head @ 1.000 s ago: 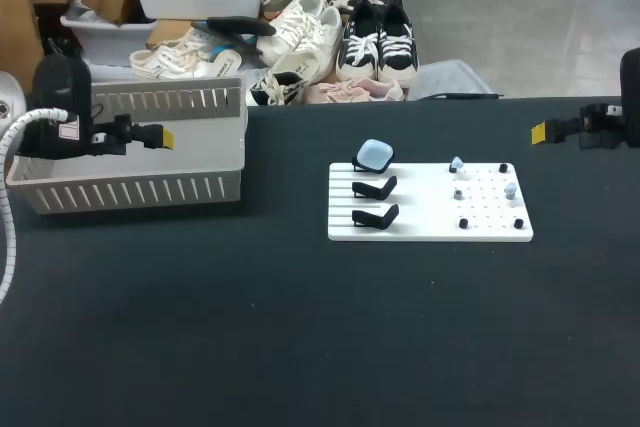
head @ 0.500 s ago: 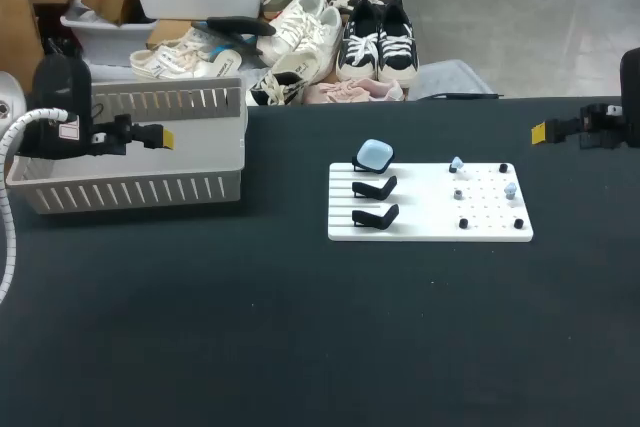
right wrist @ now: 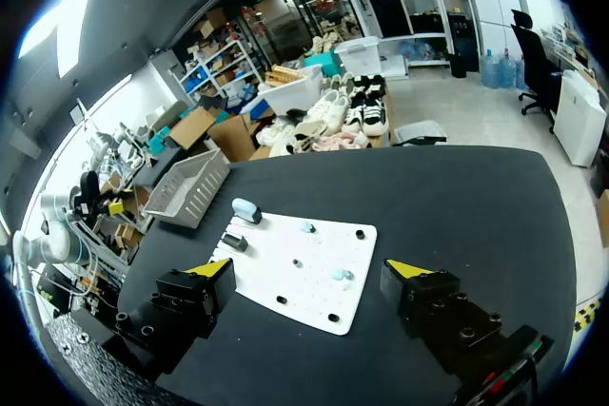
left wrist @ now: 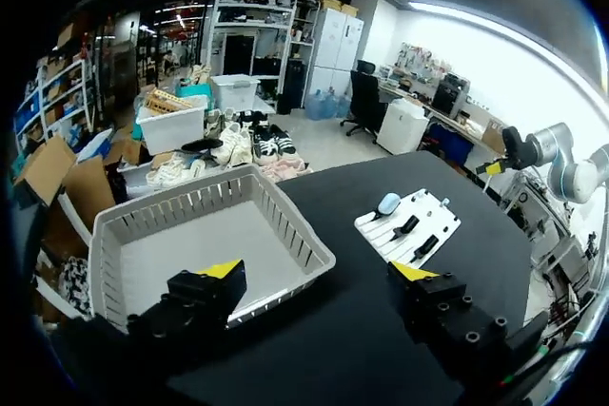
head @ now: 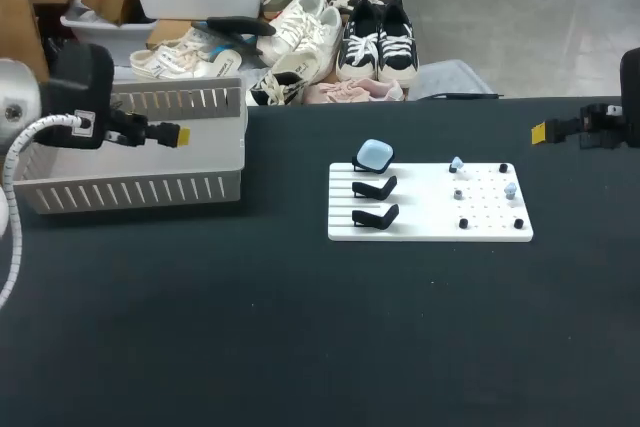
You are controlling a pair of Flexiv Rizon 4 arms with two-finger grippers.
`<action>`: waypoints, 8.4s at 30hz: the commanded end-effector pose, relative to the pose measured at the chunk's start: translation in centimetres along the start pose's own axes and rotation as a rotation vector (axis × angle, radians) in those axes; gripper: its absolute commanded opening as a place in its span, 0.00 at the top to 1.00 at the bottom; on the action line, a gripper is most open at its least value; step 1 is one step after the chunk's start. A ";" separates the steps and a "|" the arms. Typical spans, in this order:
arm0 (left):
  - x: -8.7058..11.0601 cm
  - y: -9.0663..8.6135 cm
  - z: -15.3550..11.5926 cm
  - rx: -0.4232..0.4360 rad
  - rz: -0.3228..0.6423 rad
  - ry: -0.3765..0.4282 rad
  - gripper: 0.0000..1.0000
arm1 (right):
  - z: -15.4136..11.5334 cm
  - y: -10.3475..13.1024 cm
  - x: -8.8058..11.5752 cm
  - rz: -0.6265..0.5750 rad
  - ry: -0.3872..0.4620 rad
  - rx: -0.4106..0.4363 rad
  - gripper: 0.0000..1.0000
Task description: Pick up each earbud case from the left stands, insert the matching earbuds, close the lid, and place the case in the box.
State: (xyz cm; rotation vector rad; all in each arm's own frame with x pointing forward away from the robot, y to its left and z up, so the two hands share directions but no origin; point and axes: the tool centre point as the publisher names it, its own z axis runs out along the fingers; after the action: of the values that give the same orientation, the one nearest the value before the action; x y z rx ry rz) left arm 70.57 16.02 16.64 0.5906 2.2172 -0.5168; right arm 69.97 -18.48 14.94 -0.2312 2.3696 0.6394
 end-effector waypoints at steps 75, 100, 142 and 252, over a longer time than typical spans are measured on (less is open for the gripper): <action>-3.5 -9.3 20.8 0.632 0.704 -0.110 0.00 | 0.0 -0.1 0.0 -0.001 0.002 -0.002 0.00; -3.2 -11.8 26.3 0.633 0.681 -0.074 0.00 | 0.0 -0.1 0.0 -0.001 0.002 -0.002 0.00; -2.2 -12.8 30.1 0.614 0.653 -0.010 0.06 | 0.0 -0.1 0.0 -0.001 0.002 -0.002 0.00; -5.1 -16.5 23.4 0.529 0.588 -0.048 1.00 | 1.5 0.9 -0.9 -0.054 0.067 -0.028 0.00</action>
State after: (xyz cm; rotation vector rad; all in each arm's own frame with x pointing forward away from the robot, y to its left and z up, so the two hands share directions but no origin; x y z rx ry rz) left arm 79.27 -11.30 8.21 1.4630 1.7315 -0.8334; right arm 69.78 -17.43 14.78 -0.3085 2.3885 0.6251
